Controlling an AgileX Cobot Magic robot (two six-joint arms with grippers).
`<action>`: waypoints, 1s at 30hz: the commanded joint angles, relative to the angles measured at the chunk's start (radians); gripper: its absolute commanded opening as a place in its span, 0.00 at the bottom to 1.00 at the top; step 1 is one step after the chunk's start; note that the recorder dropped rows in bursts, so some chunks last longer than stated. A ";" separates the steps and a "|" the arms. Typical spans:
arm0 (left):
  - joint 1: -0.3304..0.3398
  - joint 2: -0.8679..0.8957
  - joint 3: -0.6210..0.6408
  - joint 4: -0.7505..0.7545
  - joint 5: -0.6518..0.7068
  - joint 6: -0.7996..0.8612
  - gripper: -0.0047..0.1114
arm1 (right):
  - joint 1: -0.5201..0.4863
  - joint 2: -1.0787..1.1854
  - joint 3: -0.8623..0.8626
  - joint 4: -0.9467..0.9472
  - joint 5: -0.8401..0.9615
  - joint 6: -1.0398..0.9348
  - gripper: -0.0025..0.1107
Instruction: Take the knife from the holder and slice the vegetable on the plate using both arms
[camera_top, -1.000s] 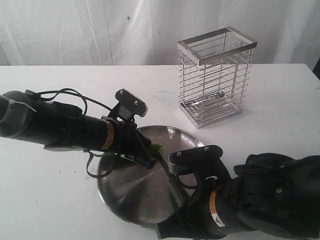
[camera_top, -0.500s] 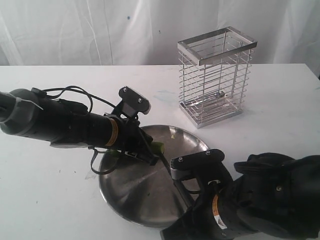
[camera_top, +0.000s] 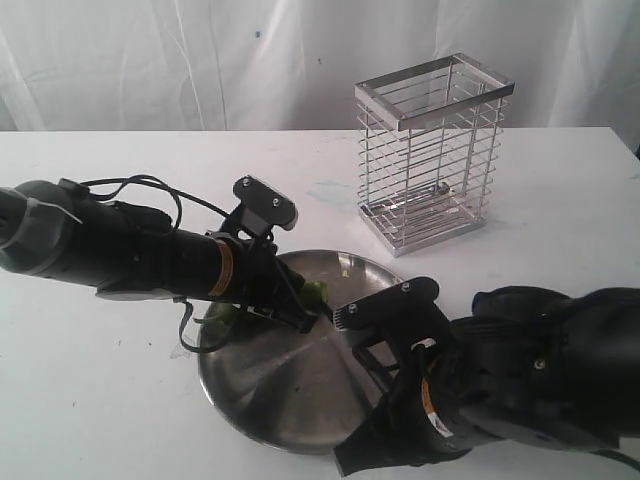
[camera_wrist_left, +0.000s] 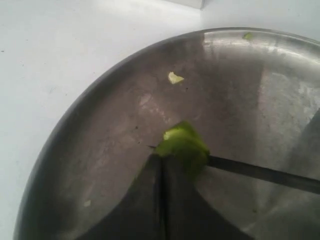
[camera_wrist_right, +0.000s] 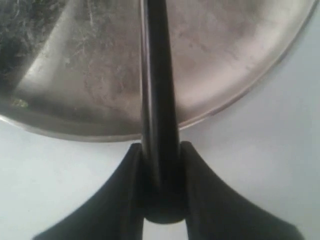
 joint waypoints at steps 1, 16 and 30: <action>0.000 0.033 0.035 0.020 0.110 -0.017 0.04 | -0.013 0.002 -0.022 -0.102 0.049 0.089 0.02; 0.000 -0.009 0.035 0.020 0.135 -0.058 0.04 | -0.011 0.092 -0.080 -0.067 0.036 0.036 0.02; 0.000 -0.116 0.047 0.057 0.176 -0.086 0.04 | -0.010 0.038 -0.080 -0.057 -0.017 0.036 0.02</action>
